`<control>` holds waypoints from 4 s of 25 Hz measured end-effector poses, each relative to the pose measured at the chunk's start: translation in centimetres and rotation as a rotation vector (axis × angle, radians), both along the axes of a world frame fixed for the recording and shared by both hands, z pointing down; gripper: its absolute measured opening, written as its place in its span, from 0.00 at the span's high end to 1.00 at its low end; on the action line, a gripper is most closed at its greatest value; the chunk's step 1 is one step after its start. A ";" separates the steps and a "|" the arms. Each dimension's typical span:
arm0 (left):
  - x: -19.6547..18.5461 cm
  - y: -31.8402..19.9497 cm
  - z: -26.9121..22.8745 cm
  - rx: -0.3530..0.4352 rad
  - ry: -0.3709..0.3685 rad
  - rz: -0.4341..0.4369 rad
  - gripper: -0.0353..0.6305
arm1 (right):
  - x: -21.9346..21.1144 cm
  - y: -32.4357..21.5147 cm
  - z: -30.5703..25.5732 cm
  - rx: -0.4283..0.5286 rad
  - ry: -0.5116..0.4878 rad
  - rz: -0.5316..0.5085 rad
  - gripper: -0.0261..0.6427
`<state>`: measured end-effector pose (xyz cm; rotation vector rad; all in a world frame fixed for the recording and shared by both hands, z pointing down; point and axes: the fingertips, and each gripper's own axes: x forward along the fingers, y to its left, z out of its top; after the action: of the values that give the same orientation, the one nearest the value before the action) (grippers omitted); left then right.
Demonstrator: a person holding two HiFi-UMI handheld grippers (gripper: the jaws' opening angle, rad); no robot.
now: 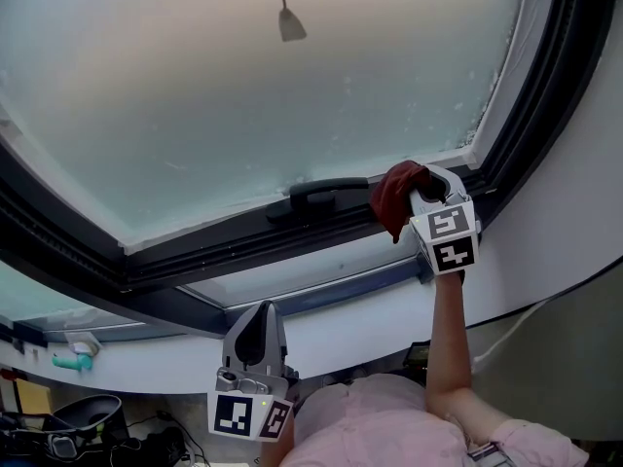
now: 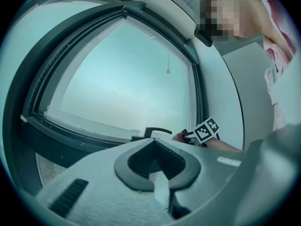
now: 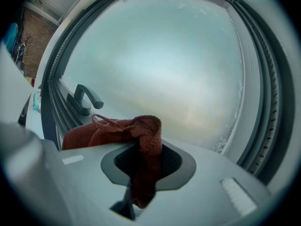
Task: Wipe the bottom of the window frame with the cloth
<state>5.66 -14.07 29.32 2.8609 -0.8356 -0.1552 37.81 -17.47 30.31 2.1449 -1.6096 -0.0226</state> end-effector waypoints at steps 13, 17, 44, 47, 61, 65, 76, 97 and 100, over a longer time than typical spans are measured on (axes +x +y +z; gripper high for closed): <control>0.9 0.4 0.0 0.004 -0.003 0.002 0.95 | 2.9 1.5 0.1 0.003 -0.004 0.051 0.85; 1.2 0.4 0.1 0.001 -0.006 0.002 0.95 | 3.3 1.7 0.1 0.007 -0.008 0.057 0.85; 3.8 1.2 0.9 0.020 0.037 -0.029 0.95 | 6.3 3.0 0.0 0.070 -0.017 0.044 0.86; 3.9 1.0 0.8 0.039 0.044 -0.039 0.95 | 6.1 3.0 0.1 0.081 -0.006 0.042 0.86; -0.1 -0.2 1.6 0.045 0.032 -0.150 0.95 | 7.7 4.0 -0.1 0.101 0.055 0.127 0.86; -0.2 -0.1 2.4 0.028 0.030 -0.144 0.95 | 9.1 4.3 -0.1 0.109 0.049 0.163 0.86; -0.5 -0.2 3.2 0.023 0.032 -0.107 0.95 | 10.8 5.2 -0.2 0.068 0.146 0.307 0.87; -3.8 -0.3 5.0 -0.014 0.050 -0.098 0.95 | 13.2 6.1 -0.1 0.113 0.157 0.366 0.87; -3.6 0.1 4.8 -0.005 0.048 -0.100 0.95 | 12.2 7.1 -1.3 0.220 0.088 0.344 0.85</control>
<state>2.02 -13.96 34.12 2.7995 -0.9687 -0.2330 50.05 -10.34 29.02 2.5248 -1.2199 -0.1906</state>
